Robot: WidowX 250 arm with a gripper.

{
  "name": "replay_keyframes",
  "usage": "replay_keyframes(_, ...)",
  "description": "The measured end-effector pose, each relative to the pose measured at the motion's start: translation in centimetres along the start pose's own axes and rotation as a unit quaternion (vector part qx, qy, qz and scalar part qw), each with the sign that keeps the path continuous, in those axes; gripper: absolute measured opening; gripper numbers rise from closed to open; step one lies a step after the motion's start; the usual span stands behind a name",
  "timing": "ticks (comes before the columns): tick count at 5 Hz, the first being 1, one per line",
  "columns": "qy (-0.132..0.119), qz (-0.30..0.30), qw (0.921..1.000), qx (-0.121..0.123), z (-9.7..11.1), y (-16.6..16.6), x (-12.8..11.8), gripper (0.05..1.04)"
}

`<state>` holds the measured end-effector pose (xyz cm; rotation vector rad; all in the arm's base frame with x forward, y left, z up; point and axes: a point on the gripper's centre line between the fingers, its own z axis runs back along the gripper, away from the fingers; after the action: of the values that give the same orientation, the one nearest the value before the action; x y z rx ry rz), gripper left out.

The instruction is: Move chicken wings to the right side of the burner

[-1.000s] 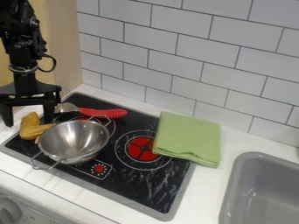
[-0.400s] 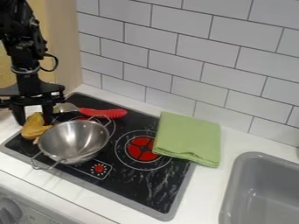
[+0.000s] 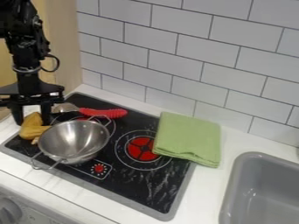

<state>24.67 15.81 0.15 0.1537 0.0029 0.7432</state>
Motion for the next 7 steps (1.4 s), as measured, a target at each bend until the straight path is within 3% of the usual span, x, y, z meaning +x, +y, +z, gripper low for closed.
replay_keyframes(2, 0.012, -0.025, 0.9992, 0.028, 0.0, 2.4, 0.0, 0.502)
replay_keyframes(5, -0.019, -0.003, 0.9997, -0.016, 4.6, 2.1, 0.0, 0.502)
replay_keyframes(6, -0.043, 0.014, 0.9986, -0.028, 6.6, 1.8, 0.1, 0.501)
replay_keyframes(7, -0.040, 0.030, 0.9979, -0.041, 8.0, 0.3, -1.3, 0.501)
